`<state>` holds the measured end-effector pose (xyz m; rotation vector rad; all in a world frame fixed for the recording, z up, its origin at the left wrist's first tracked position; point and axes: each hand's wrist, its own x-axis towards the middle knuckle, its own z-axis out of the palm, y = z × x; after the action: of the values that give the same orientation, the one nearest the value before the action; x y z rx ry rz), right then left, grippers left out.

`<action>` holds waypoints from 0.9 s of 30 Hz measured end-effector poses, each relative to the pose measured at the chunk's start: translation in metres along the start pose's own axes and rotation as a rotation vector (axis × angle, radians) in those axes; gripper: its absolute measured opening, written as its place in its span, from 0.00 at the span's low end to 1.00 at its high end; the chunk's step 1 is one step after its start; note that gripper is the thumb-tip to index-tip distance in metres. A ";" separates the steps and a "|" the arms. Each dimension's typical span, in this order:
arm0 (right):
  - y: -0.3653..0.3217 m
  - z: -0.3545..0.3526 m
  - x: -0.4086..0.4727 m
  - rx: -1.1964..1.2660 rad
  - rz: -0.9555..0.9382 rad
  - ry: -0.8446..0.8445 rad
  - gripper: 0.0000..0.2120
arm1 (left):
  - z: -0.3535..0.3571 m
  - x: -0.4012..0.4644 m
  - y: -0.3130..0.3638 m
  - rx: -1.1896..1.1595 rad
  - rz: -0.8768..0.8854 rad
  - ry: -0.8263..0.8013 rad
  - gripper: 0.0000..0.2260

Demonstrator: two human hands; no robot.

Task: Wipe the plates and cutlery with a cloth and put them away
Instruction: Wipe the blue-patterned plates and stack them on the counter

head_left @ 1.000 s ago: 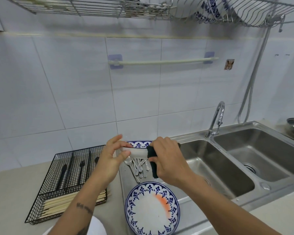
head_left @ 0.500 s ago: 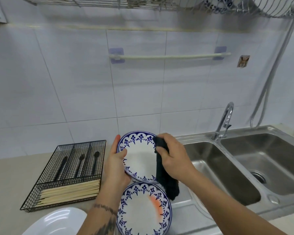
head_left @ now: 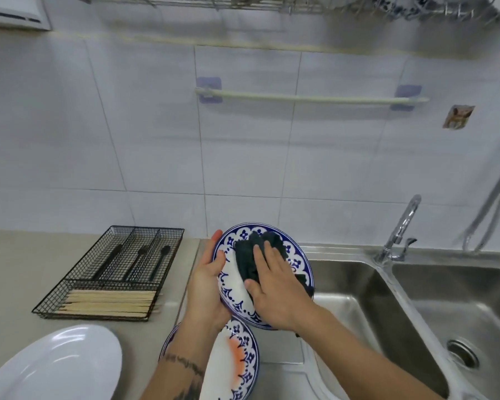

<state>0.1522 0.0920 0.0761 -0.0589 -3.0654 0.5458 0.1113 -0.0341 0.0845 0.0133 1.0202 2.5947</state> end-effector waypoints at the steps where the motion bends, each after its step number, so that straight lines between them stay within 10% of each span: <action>1: 0.000 0.002 0.004 0.012 -0.042 0.005 0.33 | 0.000 -0.004 -0.003 0.005 -0.012 0.003 0.17; 8: -0.018 0.030 -0.006 0.077 -0.406 0.004 0.28 | -0.036 -0.021 0.018 0.010 0.049 0.176 0.16; 27: -0.182 0.088 0.042 0.521 -0.039 0.127 0.15 | -0.297 -0.107 0.158 0.056 0.147 0.595 0.17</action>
<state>0.1013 -0.1073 0.0578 -0.0208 -2.6967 1.2564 0.1216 -0.3713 -0.0182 -0.7330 1.3217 2.7639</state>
